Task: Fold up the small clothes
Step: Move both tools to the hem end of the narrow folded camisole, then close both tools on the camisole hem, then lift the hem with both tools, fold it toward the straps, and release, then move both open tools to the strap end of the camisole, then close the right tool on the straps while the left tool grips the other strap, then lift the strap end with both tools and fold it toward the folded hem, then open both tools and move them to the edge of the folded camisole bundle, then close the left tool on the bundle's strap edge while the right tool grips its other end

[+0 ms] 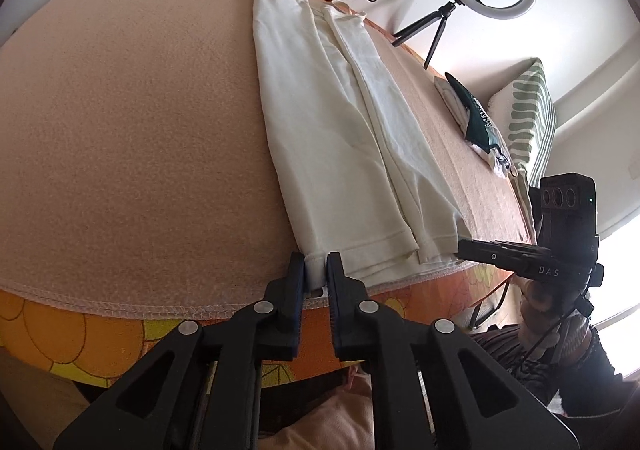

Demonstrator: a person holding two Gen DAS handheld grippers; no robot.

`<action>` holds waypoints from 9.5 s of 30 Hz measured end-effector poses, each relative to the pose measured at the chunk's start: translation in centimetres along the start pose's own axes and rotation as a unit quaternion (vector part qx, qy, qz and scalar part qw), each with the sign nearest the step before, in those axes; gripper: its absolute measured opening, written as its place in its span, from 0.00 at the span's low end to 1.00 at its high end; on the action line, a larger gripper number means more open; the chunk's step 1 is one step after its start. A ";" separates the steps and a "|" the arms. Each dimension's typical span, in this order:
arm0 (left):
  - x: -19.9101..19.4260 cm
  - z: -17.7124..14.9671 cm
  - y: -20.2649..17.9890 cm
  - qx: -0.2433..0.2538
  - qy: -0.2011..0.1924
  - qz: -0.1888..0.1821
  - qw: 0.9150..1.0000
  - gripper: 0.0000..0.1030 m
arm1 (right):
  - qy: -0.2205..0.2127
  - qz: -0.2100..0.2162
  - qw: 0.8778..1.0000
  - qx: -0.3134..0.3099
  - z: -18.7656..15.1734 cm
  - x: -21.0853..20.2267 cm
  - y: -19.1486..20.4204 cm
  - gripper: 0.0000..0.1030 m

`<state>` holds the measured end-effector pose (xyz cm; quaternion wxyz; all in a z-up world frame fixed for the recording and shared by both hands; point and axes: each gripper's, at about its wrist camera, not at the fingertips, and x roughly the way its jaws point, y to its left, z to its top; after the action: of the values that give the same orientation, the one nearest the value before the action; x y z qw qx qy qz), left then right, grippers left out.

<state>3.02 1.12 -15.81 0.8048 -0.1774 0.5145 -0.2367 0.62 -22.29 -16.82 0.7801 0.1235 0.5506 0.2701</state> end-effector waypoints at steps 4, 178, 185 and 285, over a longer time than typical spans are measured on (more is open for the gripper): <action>-0.1 0.0 0.2 -0.003 0.001 -0.007 1.000 0.17 | -0.008 0.031 0.999 0.015 0.0 -0.7 -0.7 0.41; 12.2 32.8 5.5 0.041 -0.111 -0.007 0.993 0.02 | -0.133 0.013 0.991 -0.001 34.4 5.6 -11.6 0.01; 10.0 32.3 4.4 0.059 -0.128 -0.015 0.990 0.02 | -0.152 0.025 0.988 -0.016 33.6 2.7 -9.6 0.00; 3.6 8.4 0.0 0.152 0.022 0.077 0.985 0.33 | -0.083 0.052 0.989 0.109 17.3 2.7 -9.1 0.35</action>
<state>11.94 -0.60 -15.07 0.8268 -0.0081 0.5021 -0.2535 19.94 -26.47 -17.11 0.7899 0.2584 0.5029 0.2373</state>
